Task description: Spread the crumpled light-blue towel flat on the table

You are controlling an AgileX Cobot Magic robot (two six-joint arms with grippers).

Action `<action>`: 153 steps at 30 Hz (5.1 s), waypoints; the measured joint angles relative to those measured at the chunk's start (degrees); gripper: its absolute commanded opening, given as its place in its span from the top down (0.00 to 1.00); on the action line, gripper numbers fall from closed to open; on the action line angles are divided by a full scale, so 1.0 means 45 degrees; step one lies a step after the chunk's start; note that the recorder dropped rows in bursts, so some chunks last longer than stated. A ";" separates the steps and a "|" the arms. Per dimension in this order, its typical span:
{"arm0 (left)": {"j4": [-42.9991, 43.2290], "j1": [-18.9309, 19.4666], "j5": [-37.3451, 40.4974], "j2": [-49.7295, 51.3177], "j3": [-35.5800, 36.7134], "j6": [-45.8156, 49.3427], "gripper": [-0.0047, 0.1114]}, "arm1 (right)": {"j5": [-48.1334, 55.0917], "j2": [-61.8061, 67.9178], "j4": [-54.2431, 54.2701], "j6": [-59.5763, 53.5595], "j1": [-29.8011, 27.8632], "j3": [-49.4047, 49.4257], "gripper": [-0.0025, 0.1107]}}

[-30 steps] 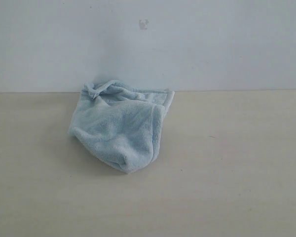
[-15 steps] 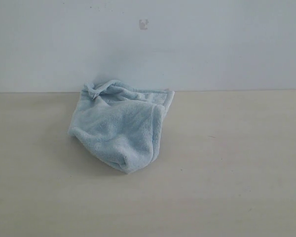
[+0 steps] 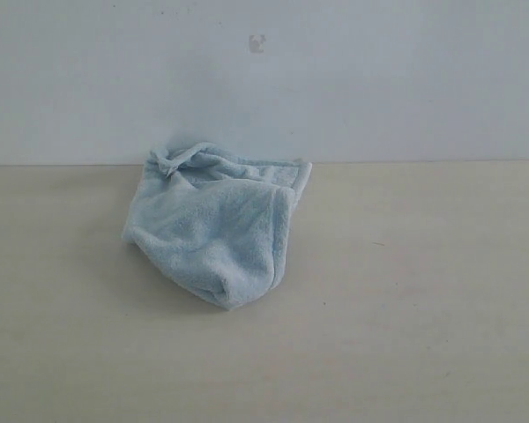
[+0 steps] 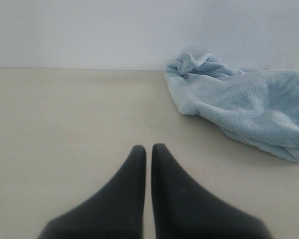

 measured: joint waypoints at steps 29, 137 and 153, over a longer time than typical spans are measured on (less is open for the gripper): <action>0.0000 0.0000 0.0000 0.0000 0.0000 0.0000 0.93 | 1.8794 1.8741 0.5597 -0.3485 0.0144 -1.0354 0.95; 0.0000 0.0000 0.0000 0.0000 0.0000 0.0000 0.93 | 2.3271 1.8833 0.7285 -0.6286 0.2914 -1.4566 0.98; 0.0000 0.0000 0.0000 0.0000 0.0000 0.0000 0.93 | 1.9449 1.4841 0.1341 -0.2994 0.2914 -1.3397 0.98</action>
